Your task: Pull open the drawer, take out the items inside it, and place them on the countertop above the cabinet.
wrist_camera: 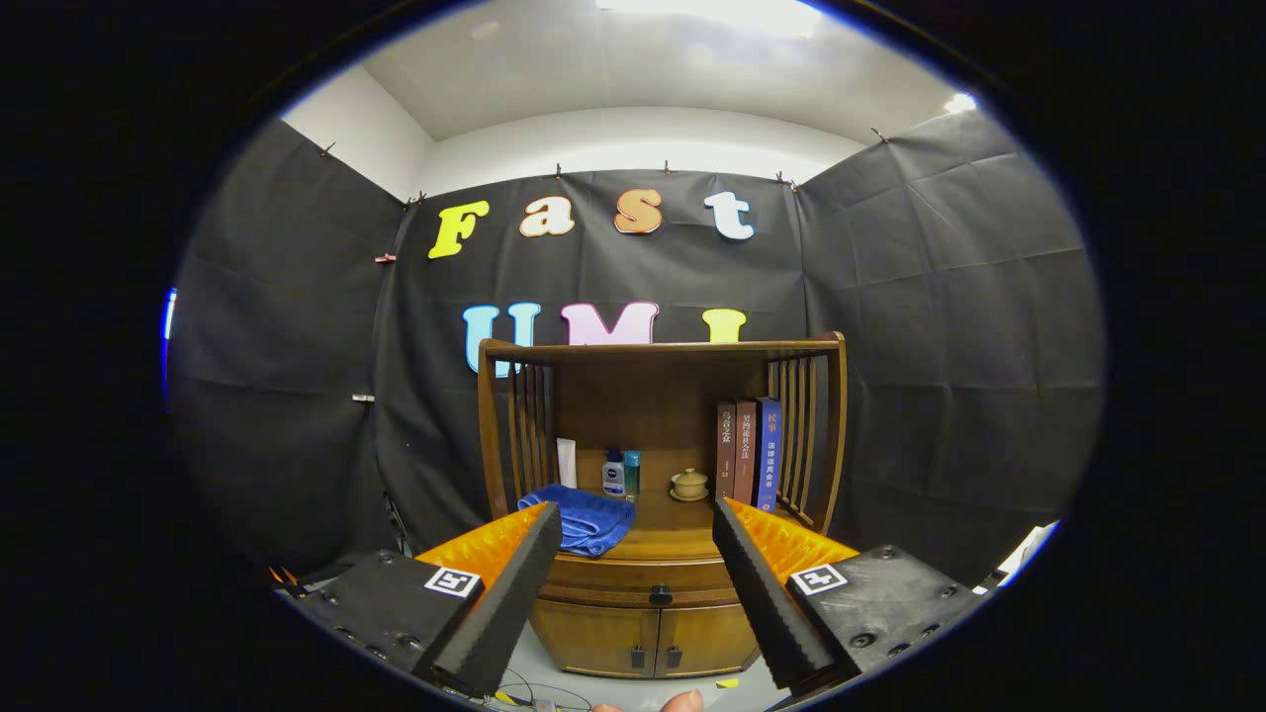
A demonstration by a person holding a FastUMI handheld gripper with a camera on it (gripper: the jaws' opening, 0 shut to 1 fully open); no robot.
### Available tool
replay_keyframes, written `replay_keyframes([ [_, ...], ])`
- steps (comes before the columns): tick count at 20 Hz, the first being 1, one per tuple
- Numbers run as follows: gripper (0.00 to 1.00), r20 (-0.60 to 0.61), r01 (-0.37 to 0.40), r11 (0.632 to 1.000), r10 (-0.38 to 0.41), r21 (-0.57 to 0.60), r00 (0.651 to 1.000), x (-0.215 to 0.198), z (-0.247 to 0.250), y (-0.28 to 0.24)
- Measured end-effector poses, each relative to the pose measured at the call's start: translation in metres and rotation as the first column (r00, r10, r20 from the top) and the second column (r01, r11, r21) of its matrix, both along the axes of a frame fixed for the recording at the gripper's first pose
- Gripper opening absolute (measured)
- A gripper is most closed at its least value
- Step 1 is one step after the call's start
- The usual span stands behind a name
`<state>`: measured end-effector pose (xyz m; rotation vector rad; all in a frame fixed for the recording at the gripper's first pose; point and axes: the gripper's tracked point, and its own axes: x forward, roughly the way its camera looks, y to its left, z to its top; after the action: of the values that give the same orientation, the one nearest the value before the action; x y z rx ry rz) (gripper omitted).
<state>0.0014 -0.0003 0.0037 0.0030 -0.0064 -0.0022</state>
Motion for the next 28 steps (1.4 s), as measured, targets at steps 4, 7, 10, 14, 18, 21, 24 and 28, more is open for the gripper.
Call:
replay_keyframes([
  [4,0.98,-0.001,-0.002,1.0,0.002,-0.001,1.0,0.001,0.0,0.001],
  [7,0.98,0.002,-0.003,1.0,0.003,-0.003,1.0,0.001,0.001,0.002],
  [10,0.98,0.008,-0.002,1.0,0.002,0.006,1.0,0.007,0.0,0.001],
  [14,0.98,0.016,0.003,1.0,-0.004,0.015,1.0,0.039,-0.018,-0.008],
  [18,0.98,0.043,0.006,1.0,-0.006,-0.003,0.999,0.087,-0.045,-0.019],
  [21,0.98,0.034,0.024,1.0,-0.024,-0.007,0.999,0.122,-0.073,-0.031],
  [24,0.98,-0.006,0.034,0.999,-0.034,0.0,0.999,0.151,-0.115,-0.042],
  [28,0.98,-0.104,0.025,1.0,-0.024,0.011,0.994,0.183,-0.19,-0.049],
])
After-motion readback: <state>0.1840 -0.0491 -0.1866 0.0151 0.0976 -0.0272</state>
